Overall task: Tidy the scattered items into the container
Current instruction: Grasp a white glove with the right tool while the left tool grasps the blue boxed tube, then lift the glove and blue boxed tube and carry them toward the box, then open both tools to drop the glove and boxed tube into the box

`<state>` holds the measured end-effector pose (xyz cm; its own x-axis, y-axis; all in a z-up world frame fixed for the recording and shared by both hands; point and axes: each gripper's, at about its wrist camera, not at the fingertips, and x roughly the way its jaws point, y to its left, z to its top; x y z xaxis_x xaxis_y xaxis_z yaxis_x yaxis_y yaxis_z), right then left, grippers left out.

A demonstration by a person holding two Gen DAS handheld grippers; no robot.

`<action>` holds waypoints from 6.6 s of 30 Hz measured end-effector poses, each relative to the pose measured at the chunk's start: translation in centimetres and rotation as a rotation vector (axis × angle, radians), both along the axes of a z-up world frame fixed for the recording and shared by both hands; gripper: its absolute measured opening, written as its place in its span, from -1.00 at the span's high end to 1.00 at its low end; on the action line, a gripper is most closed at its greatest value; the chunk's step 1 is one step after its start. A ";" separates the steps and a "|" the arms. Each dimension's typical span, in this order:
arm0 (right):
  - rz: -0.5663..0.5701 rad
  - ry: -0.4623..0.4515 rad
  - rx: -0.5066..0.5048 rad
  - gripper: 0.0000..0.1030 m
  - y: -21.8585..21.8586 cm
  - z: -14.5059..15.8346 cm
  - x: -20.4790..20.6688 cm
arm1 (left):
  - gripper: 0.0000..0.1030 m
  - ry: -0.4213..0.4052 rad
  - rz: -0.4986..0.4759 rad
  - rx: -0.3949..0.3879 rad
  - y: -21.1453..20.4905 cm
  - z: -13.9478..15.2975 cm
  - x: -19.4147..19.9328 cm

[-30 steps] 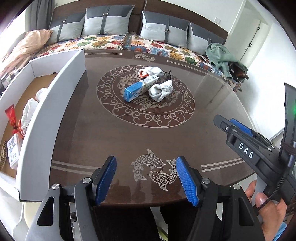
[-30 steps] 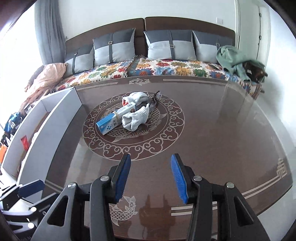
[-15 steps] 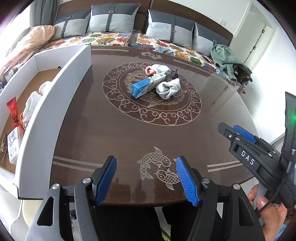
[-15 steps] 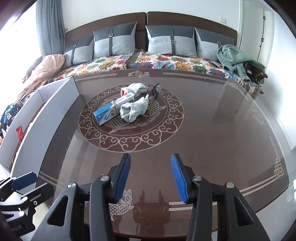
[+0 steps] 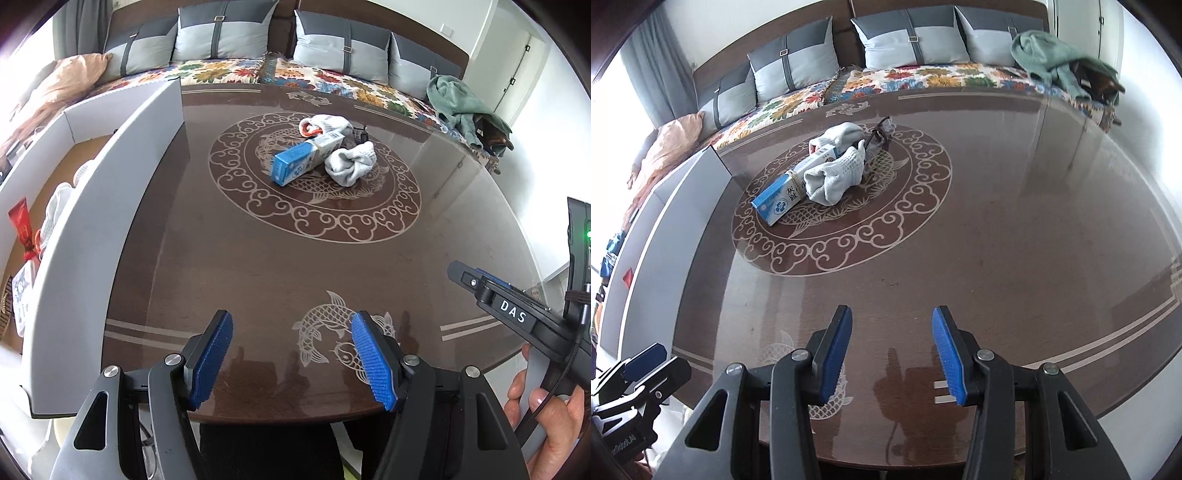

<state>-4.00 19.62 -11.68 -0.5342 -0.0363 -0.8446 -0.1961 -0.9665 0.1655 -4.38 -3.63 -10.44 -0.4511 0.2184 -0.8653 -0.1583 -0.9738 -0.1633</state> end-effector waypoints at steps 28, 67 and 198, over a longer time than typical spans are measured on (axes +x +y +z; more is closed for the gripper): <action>-0.123 -0.232 -0.493 -0.14 1.6 -5.5 -23.1 | -0.29 -0.105 0.098 0.083 -5.6 -3.4 -1.8; 0.150 0.001 -0.352 0.54 6.0 -2.7 -4.4 | 0.48 -0.063 -0.402 -0.284 9.5 -5.2 -23.5; 0.951 0.242 -0.005 0.45 -44.1 12.8 -23.1 | 0.56 0.237 0.524 0.143 -36.8 7.6 -16.1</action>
